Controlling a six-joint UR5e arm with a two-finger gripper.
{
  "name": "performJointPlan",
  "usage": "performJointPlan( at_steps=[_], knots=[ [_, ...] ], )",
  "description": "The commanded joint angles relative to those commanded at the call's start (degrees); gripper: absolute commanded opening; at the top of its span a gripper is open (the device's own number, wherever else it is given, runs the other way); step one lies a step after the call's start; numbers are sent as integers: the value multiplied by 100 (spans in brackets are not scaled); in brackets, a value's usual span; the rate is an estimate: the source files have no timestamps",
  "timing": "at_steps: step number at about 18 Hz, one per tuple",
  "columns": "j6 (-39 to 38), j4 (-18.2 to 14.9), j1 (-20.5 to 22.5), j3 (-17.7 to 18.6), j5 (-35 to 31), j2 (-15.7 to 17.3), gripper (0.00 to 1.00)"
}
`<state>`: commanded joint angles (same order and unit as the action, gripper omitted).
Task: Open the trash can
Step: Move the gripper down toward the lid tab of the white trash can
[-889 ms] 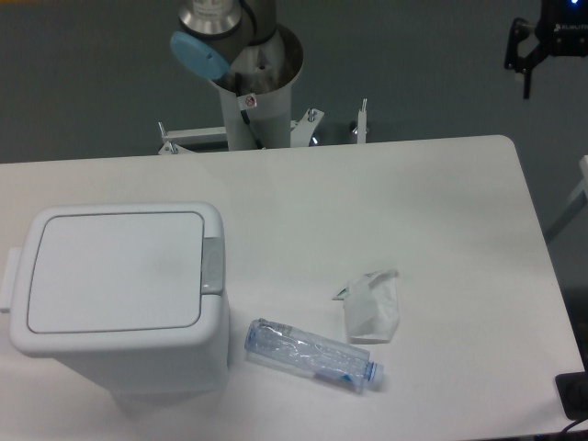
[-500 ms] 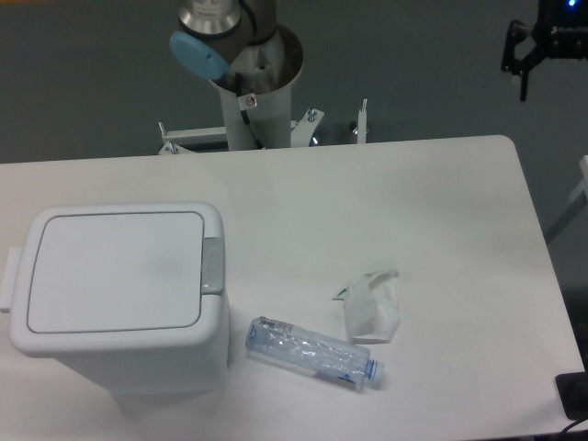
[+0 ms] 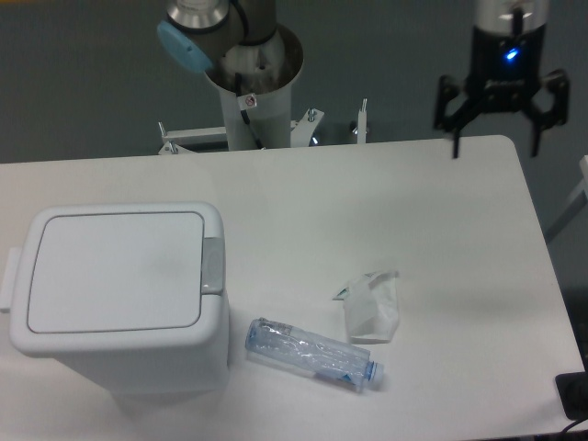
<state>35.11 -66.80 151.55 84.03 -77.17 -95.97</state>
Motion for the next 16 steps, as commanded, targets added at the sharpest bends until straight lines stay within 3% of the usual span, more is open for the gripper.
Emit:
performJointPlan(
  at_steps=[2, 6, 10, 13, 16],
  knots=[
    [-941, 0, -291, -18, 288, -26, 100],
    [-2112, 158, -415, -18, 1747, -193, 100],
    [-2613, 474, -836, -9, 1820, -421, 100],
    [-2957, 956, -1039, 8, 1811, -615, 100],
    [-3028, 1037, -1171, 61, 1793, -642, 100]
  ],
)
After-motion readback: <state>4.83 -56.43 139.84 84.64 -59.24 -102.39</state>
